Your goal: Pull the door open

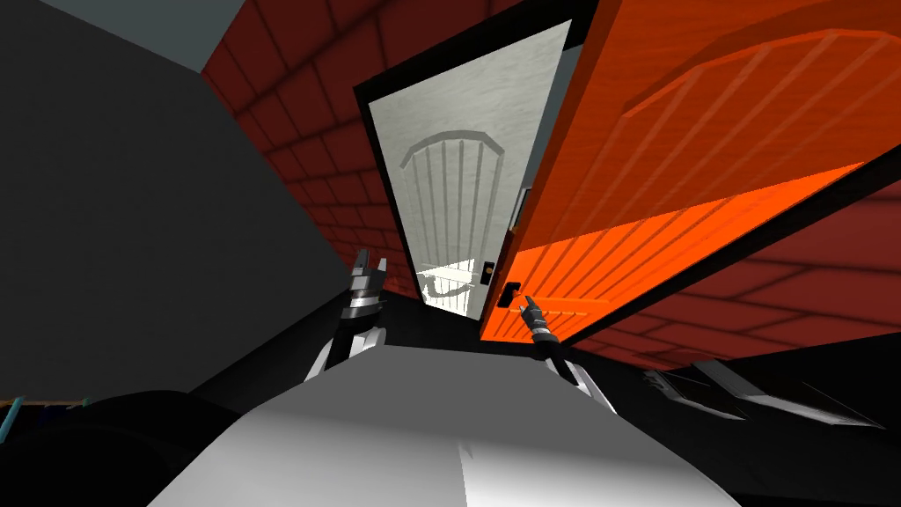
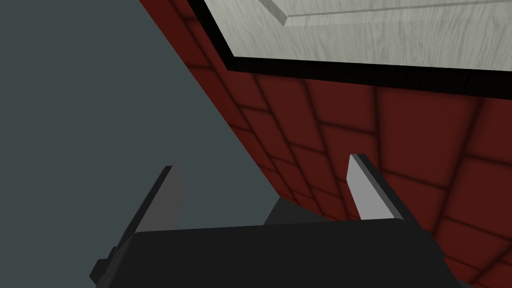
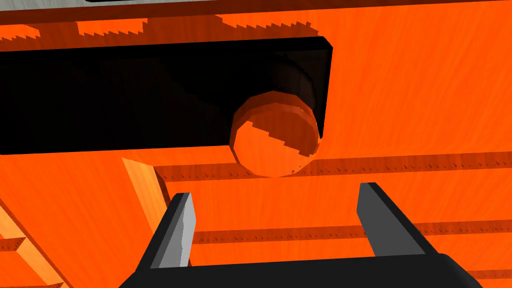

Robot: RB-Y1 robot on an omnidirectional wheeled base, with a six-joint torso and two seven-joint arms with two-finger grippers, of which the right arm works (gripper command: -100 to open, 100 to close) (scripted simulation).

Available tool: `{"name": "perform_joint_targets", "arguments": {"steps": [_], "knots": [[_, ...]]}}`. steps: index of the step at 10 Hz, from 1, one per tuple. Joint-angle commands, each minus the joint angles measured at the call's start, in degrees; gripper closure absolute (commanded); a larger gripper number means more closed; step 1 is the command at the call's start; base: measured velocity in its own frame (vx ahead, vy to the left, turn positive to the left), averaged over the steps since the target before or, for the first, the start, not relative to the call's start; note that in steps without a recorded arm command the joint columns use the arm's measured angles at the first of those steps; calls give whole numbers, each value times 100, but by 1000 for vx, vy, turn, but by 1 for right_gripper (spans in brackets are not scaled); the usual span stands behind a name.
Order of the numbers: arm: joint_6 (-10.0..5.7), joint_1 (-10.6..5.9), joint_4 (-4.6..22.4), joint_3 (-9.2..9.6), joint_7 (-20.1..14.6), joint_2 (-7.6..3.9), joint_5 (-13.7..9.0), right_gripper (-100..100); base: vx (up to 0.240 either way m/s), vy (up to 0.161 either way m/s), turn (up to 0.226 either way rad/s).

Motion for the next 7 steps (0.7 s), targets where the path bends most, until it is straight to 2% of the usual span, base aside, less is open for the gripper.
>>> {"name": "perform_joint_targets", "arguments": {"steps": [1, 2, 3, 4, 7], "knots": [[-55, 68, -116, 118, -95, -32, 39, -100, -189, 33, 71], [-91, 112, -178, 184, -145, -49, 61, -100, -187, 25, 75], [-68, 65, -117, 140, -100, -31, 49, -100, -82, 12, 11], [-58, -6, -70, 129, -78, -23, 36, -100, 72, -33, 24], [-28, -136, 22, 94, -19, -7, 10, -100, 183, -38, 33]]}}
